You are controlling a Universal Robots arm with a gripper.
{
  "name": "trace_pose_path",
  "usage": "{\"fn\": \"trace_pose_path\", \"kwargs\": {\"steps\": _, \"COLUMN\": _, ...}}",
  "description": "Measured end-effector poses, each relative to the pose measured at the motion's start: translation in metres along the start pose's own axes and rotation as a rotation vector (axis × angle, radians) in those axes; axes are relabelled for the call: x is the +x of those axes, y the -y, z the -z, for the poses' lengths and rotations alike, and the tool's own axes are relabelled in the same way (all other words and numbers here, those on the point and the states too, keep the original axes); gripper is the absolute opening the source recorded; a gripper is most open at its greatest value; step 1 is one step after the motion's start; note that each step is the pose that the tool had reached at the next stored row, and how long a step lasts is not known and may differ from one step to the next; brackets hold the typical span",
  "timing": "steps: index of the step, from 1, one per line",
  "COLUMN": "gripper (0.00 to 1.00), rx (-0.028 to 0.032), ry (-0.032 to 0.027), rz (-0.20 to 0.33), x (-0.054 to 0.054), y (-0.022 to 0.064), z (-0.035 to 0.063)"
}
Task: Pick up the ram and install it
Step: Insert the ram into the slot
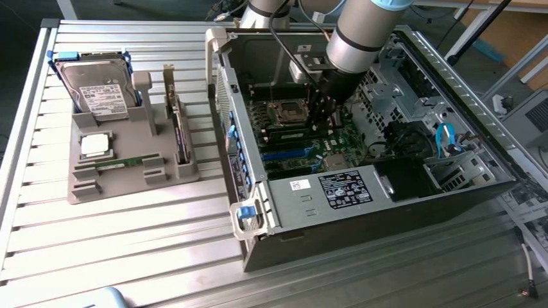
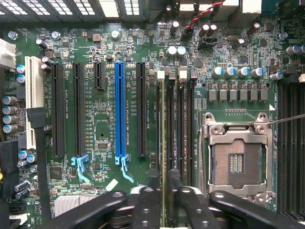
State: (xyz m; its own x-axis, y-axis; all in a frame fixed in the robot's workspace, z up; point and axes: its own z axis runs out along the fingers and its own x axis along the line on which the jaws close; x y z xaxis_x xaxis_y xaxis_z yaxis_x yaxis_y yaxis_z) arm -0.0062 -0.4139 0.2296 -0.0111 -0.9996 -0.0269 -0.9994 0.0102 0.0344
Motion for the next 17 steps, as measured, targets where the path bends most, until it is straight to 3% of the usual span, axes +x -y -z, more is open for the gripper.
{"fn": "trace_pose_path", "kwargs": {"steps": 17, "gripper": 0.25, "rx": 0.0, "ry": -0.0001, "rz": 0.0, "x": 0.0, "y": -0.0001, "z": 0.0012}}
